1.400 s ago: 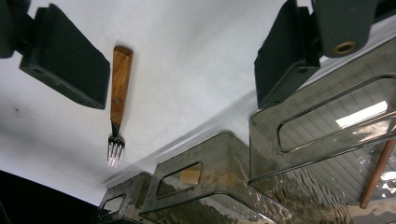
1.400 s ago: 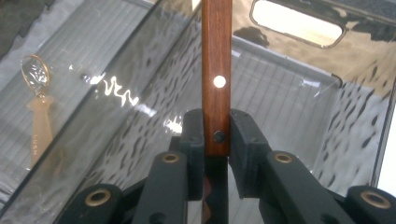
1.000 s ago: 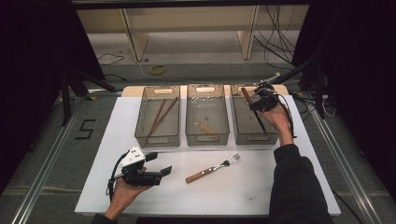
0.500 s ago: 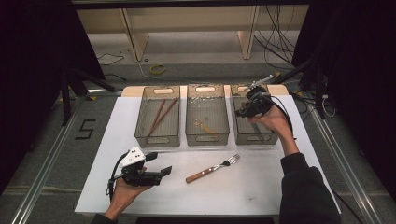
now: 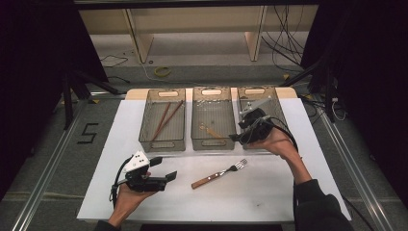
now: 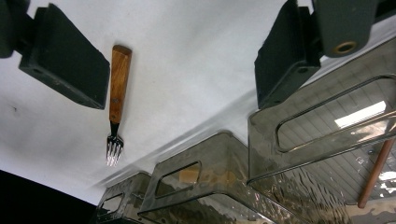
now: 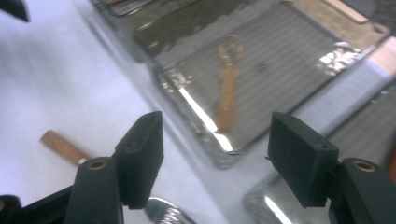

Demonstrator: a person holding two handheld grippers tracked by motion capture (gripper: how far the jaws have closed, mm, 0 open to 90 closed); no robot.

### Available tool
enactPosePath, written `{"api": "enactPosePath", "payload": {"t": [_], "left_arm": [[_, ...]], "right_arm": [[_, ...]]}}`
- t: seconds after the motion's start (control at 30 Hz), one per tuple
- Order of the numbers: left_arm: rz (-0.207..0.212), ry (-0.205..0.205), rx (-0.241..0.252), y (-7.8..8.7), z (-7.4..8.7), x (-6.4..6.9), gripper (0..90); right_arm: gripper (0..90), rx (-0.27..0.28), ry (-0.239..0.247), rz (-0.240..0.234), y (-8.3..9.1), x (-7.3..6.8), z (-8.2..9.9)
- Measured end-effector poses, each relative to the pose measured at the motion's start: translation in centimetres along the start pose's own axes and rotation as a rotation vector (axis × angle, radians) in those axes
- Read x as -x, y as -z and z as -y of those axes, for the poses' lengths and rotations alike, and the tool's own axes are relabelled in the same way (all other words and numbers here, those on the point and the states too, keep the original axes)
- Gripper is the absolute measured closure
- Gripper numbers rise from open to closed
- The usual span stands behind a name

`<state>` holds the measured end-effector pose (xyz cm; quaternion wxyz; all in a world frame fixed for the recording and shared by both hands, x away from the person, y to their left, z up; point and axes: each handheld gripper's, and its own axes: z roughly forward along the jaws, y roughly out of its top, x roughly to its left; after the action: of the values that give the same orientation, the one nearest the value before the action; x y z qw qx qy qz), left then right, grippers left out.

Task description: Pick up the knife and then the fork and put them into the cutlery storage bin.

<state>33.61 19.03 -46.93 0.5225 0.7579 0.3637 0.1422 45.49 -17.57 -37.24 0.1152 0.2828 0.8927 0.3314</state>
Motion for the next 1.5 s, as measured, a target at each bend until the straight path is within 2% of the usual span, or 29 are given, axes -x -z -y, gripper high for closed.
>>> {"api": "enactPosePath", "payload": {"t": [0.1,0.2,0.23,0.3,0.43,0.67,1.07,1.37,1.5], "left_arm": [[-0.001,-0.001,0.0,0.0,0.0,0.0,17.5],[-0.002,-0.002,0.004,0.0,0.0,0.0,17.5],[-0.002,-0.001,0.006,0.0,0.0,0.0,17.5],[-0.002,-0.004,0.005,0.1,0.0,0.0,17.5],[0.0,-0.004,0.005,0.1,0.0,0.0,17.5],[0.002,-0.003,0.007,0.1,0.0,0.0,17.5],[0.003,-0.005,0.01,0.1,0.0,0.0,17.5],[0.003,-0.007,0.011,0.2,0.0,0.0,17.5],[0.003,-0.007,0.01,0.2,0.0,0.0,17.5]], "right_arm": [[36.2,0.005,0.021,-0.031,-0.5,-1.1,0.6],[36.3,0.015,0.023,-0.059,-0.8,-1.9,1.1],[36.3,0.022,0.022,-0.081,-1.0,-2.3,1.3],[36.2,-0.001,0.053,-0.089,-1.3,-3.0,1.5],[36.1,-0.012,0.096,-0.11,-1.7,-4.1,1.4],[35.8,-0.056,0.14,-0.16,-3.0,-5.7,1.6],[36.7,-0.12,0.208,-0.191,-4.7,-7.3,1.8],[40.0,-0.193,0.258,-0.207,-6.0,-8.2,2.3],[41.5,-0.225,0.284,-0.196,-6.7,-8.4,2.5]]}}
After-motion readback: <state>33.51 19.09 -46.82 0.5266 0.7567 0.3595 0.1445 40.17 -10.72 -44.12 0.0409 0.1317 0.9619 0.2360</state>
